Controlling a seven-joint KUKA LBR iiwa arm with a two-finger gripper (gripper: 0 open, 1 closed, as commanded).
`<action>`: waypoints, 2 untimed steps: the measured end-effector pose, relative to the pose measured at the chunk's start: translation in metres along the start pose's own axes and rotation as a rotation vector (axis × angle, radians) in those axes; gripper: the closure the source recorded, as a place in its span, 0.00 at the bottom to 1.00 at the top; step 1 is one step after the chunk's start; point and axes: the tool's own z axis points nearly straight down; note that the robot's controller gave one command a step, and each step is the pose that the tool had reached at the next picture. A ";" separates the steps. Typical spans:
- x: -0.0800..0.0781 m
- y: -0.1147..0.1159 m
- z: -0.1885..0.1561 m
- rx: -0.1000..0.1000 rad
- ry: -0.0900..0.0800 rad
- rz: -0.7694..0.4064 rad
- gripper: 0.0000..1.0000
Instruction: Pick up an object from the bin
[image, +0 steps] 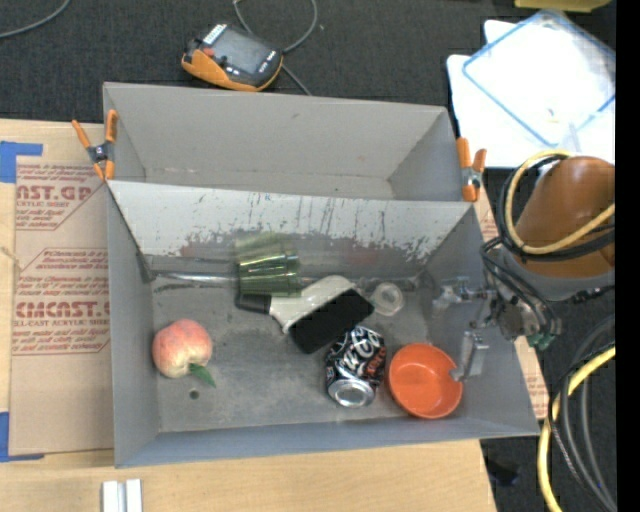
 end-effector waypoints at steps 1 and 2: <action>0.000 0.000 0.000 0.000 0.000 0.001 0.00; 0.019 0.057 0.054 -0.004 0.005 0.035 0.00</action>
Offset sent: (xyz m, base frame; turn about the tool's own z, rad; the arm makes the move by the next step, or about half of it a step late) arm -0.0174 0.0533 -0.0513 0.0378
